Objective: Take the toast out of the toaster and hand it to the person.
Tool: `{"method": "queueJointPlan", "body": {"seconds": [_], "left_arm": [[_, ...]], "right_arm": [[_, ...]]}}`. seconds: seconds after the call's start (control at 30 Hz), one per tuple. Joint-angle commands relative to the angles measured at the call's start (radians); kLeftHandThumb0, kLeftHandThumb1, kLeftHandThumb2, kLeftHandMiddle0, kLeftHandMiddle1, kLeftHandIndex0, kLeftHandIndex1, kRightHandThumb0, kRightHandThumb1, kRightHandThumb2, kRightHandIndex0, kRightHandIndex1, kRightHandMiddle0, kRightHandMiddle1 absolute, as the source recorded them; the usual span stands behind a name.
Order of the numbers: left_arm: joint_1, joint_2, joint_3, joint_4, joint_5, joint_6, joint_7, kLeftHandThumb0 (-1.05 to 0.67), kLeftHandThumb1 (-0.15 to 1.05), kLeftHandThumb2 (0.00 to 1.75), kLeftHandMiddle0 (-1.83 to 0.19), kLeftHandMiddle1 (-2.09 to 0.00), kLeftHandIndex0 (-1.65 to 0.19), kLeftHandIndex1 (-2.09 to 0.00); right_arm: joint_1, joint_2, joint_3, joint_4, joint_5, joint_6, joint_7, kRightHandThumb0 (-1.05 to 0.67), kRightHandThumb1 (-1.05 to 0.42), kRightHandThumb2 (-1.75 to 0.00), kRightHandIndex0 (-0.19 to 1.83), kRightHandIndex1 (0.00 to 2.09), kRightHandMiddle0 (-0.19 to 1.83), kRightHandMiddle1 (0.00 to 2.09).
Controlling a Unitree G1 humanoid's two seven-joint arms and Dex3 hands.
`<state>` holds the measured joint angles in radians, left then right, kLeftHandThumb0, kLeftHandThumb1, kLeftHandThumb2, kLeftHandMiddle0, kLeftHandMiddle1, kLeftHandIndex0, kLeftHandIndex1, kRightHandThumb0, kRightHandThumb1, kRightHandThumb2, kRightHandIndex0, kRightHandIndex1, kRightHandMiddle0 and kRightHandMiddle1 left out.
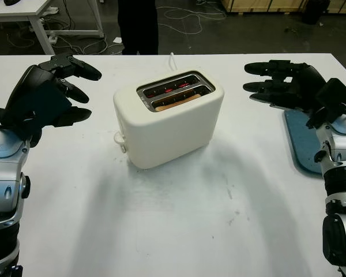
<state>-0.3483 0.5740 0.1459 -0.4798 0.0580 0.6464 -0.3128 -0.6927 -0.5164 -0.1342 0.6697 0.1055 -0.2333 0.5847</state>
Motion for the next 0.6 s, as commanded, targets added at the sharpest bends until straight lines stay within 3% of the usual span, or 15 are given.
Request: {"method": "queueJointPlan", "body": {"seconds": [0.0,0.57], "left_arm": [[-0.014,0.001,-0.003,0.002,0.002,0.002,0.003,0.42,0.92,0.16,-0.38,-1.35,-0.36,-1.03],[-0.017,0.0,-0.005,0.002,0.004,0.005,0.007,0.43,0.92,0.16,-0.41,-1.36,-0.37,-1.03]], "right_arm": [[-0.011,0.009,-0.008,0.009,0.013,-0.019,-0.003,-0.5,-0.79,0.0,0.87,0.01,0.78,0.0],[-0.017,0.009,-0.002,0.013,0.002,-0.034,-0.008,-0.5,-0.79,0.0,0.87,0.0,0.78,0.0]]}}
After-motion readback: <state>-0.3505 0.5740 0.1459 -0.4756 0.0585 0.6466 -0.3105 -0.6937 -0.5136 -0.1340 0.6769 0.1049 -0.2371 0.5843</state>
